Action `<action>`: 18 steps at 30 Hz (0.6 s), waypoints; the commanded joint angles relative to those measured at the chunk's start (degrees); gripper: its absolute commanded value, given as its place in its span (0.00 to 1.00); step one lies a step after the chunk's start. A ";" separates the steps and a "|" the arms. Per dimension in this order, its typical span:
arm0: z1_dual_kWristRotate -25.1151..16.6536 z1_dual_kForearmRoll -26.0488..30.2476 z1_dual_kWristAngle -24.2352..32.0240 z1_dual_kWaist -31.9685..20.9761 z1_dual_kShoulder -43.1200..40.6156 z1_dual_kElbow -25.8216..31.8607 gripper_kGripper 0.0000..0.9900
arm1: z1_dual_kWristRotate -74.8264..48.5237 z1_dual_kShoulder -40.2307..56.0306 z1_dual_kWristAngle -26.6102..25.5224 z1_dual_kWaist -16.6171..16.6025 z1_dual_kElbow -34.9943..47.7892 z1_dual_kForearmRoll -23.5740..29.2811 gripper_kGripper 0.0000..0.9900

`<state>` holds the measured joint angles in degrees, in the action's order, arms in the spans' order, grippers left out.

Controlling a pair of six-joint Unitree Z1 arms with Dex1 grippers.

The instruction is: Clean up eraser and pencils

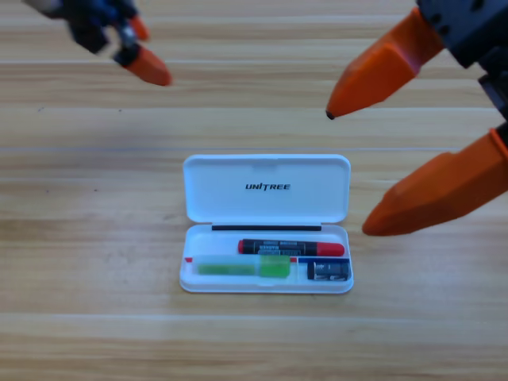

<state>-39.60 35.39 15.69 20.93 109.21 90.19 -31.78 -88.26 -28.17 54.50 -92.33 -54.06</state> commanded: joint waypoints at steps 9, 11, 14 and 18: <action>-3.73 -3.57 10.94 0.95 16.91 0.16 0.09 | 2.25 4.41 -2.51 0.35 5.14 3.44 0.96; -3.81 -5.33 12.00 1.13 17.00 -1.77 0.00 | 2.25 4.67 -2.51 0.35 5.40 3.44 0.96; -3.46 -6.47 12.44 1.22 17.26 -3.35 0.00 | 2.34 4.85 -2.51 0.35 6.11 3.88 0.96; -3.29 -7.97 13.67 1.13 17.17 -5.90 0.00 | 2.52 5.46 -2.51 0.35 6.90 4.23 0.96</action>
<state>-42.88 28.55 27.78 21.25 123.34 87.07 -29.82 -85.86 -29.94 54.50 -87.71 -50.77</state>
